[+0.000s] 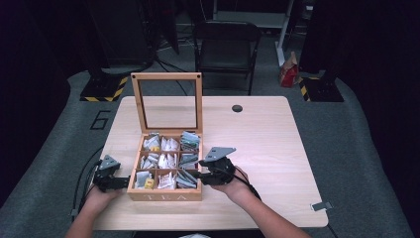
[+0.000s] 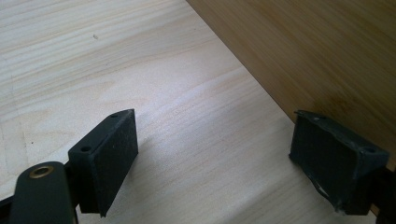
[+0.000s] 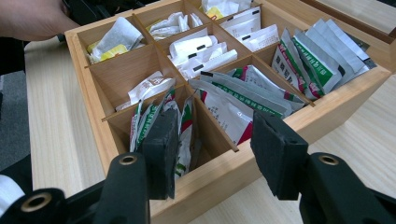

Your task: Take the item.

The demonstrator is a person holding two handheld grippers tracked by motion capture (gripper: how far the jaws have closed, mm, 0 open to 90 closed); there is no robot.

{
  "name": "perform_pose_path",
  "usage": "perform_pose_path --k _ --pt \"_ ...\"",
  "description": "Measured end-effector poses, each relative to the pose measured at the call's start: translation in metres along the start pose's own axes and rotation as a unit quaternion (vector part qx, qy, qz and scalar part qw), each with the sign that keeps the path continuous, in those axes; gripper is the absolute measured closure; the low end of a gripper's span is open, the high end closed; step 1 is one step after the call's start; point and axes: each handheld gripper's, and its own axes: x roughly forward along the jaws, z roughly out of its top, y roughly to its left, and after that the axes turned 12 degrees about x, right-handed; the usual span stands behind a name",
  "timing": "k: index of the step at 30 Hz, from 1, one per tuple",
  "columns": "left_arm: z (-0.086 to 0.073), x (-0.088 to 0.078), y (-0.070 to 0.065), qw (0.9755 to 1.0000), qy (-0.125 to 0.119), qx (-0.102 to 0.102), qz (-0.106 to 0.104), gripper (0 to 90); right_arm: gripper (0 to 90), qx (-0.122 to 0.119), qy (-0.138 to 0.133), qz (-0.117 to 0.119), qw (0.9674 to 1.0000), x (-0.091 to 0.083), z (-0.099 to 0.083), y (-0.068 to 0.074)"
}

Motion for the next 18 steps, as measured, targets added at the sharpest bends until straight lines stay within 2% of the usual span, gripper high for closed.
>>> perform_pose_path --k 18 --pt "0.0 0.0 0.0 1.0 0.0 0.0 0.0 14.7 58.0 -0.004 0.007 0.013 0.9999 0.0098 -0.0027 0.0065"
